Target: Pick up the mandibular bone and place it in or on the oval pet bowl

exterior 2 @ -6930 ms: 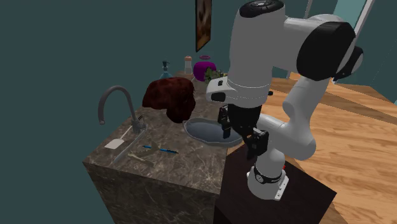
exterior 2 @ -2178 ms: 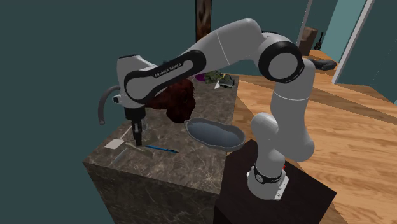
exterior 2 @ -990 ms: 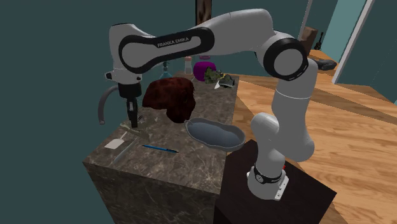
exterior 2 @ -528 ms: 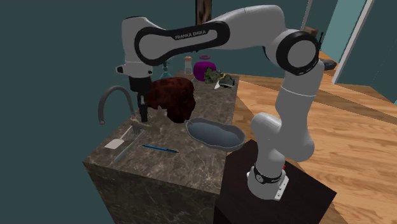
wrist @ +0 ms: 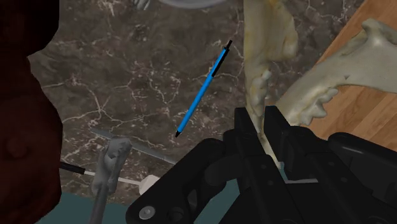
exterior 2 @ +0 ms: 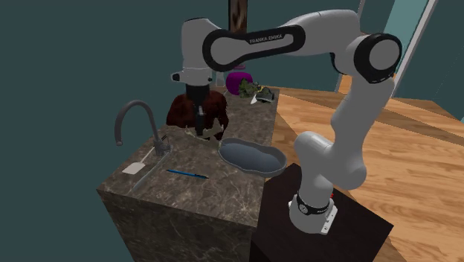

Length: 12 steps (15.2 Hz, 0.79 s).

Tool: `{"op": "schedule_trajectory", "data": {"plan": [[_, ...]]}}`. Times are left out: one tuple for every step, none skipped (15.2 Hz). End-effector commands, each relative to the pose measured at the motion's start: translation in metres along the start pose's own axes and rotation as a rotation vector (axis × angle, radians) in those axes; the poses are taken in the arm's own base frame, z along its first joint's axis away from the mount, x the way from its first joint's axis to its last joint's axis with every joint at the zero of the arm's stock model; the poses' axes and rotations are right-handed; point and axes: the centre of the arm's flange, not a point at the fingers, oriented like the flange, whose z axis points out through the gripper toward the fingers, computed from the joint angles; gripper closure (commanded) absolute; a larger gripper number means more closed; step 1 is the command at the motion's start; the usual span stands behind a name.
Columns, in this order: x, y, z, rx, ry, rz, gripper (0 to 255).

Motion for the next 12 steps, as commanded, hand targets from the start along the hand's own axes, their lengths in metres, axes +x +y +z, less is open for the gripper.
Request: {"op": "schedule_trajectory", "data": {"plan": [[-0.026, 0.003, -0.001, -0.001, -0.001, -0.001, 255], [-0.039, 0.004, -0.003, -0.001, -0.001, -0.001, 255], [-0.052, 0.005, -0.004, -0.001, -0.001, -0.001, 255], [-0.065, 0.006, -0.005, -0.001, -0.001, -0.001, 255], [-0.078, 0.007, -0.006, -0.001, -0.001, -0.001, 255], [-0.091, 0.008, -0.008, -0.001, -0.001, -0.001, 255], [-0.105, 0.009, -0.009, -0.001, -0.001, -0.001, 255], [-0.118, 0.01, -0.01, -0.001, -0.001, -0.001, 255], [-0.131, 0.011, -0.011, -0.001, -0.001, -0.001, 255], [-0.144, 0.011, -0.012, -0.001, -0.001, -0.001, 255], [-0.157, 0.012, -0.014, -0.001, -0.001, -0.001, 255], [-0.173, 0.014, -0.015, -0.001, -0.001, -0.001, 255]]}}
